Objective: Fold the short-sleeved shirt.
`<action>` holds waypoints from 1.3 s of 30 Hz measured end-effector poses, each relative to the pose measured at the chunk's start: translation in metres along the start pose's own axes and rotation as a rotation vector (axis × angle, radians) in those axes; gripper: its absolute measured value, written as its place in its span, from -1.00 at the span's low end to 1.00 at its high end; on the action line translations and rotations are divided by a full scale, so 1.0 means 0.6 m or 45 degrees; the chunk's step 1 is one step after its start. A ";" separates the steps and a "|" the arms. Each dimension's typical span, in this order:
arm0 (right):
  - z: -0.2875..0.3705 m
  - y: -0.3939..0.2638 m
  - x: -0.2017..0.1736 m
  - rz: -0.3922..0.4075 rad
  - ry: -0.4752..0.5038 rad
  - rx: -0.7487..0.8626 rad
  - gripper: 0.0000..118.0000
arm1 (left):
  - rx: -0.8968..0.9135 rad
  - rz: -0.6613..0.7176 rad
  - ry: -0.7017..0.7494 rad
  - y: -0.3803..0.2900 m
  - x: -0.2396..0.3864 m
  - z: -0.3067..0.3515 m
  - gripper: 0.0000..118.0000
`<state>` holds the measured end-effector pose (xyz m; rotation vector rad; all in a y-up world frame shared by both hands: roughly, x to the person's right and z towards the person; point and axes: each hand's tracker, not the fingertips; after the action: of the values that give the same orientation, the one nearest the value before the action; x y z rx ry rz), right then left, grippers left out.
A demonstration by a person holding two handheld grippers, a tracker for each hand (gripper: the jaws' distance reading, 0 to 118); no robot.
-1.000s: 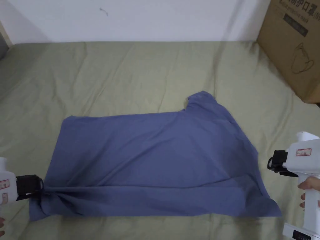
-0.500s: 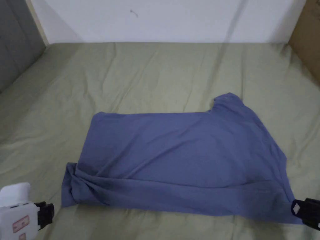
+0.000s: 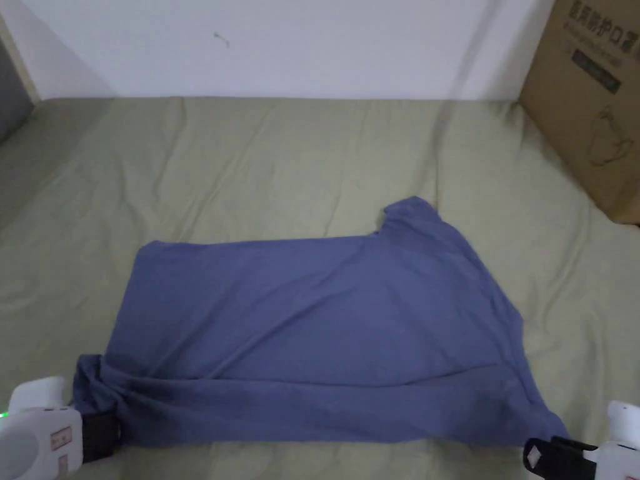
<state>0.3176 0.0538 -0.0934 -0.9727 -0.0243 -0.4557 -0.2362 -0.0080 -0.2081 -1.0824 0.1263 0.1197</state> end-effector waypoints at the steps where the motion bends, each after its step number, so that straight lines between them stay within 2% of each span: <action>1: -0.002 0.001 0.003 0.000 -0.018 0.005 -0.09 | 0.002 -0.050 0.011 0.004 0.004 0.006 0.01; 2: -0.008 0.003 0.007 -0.002 -0.034 0.003 0.46 | 0.002 -0.075 0.006 0.008 0.007 0.013 -0.31; 3: -0.018 0.006 0.011 -0.007 -0.063 -0.003 0.73 | 0.016 -0.086 -0.011 0.009 0.003 0.015 -0.73; 5: -0.039 0.013 0.031 -0.015 -0.060 0.034 0.76 | 0.020 -0.082 -0.006 0.019 0.003 0.017 -0.80; 7: -0.065 0.027 0.040 -0.058 -0.152 0.007 0.76 | 0.011 -0.100 -0.016 0.020 0.001 0.021 -0.80; 8: -0.081 0.034 0.047 -0.052 -0.131 0.004 0.76 | 0.012 -0.094 -0.022 0.019 -0.002 0.024 -0.80; 9: -0.099 0.041 0.060 -0.074 -0.112 -0.026 0.70 | 0.014 -0.093 -0.029 0.019 -0.005 0.026 -0.80; 10: -0.118 0.048 0.067 -0.102 -0.097 -0.075 0.21 | 0.023 -0.080 -0.039 0.019 -0.008 0.030 -0.80; 11: -0.132 0.055 0.069 -0.142 -0.126 -0.141 -0.37 | 0.025 -0.066 -0.050 0.016 0.000 0.052 -0.80; 12: -0.138 0.061 0.065 -0.117 -0.129 -0.139 -0.59 | 0.026 -0.066 -0.056 0.016 -0.001 0.059 -0.80; 13: -0.145 0.060 0.063 -0.044 -0.301 -0.109 -0.67 | 0.033 -0.068 -0.062 0.017 -0.001 0.065 -0.81; 14: -0.144 0.063 0.061 -0.052 -0.222 -0.117 -0.67 | 0.036 -0.071 -0.069 0.018 -0.001 0.070 -0.81; 17: -0.126 0.064 0.047 -0.011 -0.194 -0.117 -0.84 | 0.044 -0.119 -0.057 0.020 0.008 0.085 -0.83; 19: -0.114 0.064 0.050 -0.004 -0.181 -0.102 -0.87 | 0.041 -0.128 -0.073 0.022 0.009 0.094 -0.88; 24: -0.071 0.066 0.067 -0.018 -0.125 -0.064 -0.88 | 0.065 -0.170 -0.084 0.016 0.007 0.128 -0.89; 25: -0.055 0.064 0.055 -0.015 -0.103 -0.073 -0.88 | 0.071 -0.176 -0.087 0.012 0.006 0.135 -0.89; 28: -0.021 0.058 0.061 -0.052 -0.055 -0.074 -0.88 | 0.064 -0.195 -0.069 -0.004 -0.003 0.154 -0.89; 32: 0.026 0.026 0.067 -0.066 -0.042 -0.087 -0.88 | 0.048 -0.178 -0.088 -0.044 -0.027 0.186 -0.89; 34: 0.040 -0.004 0.070 -0.081 -0.048 -0.129 -0.88 | 0.020 -0.201 -0.034 -0.071 -0.034 0.195 -0.90; 35: 0.039 -0.020 0.073 -0.080 -0.067 -0.163 -0.88 | 0.003 -0.218 -0.012 -0.082 -0.041 0.194 -0.90; 36: 0.039 -0.039 0.076 -0.061 -0.153 -0.196 -0.88 | -0.017 -0.246 0.099 -0.094 -0.048 0.189 -0.90; 37: 0.037 -0.055 0.079 -0.033 -0.187 -0.201 -0.88 | -0.021 -0.255 0.117 -0.104 -0.057 0.184 -0.89; 38: 0.036 -0.069 0.083 -0.058 -0.144 -0.211 -0.88 | -0.019 -0.197 0.017 -0.112 -0.072 0.182 -0.89; 39: 0.039 -0.082 0.086 -0.127 -0.075 -0.187 -0.84 | -0.001 -0.084 -0.035 -0.118 -0.084 0.183 -0.88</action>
<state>0.3499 0.0304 -0.0297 -1.1329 -0.0940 -0.5258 -0.2702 0.0545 -0.0878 -1.0843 0.0657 0.0757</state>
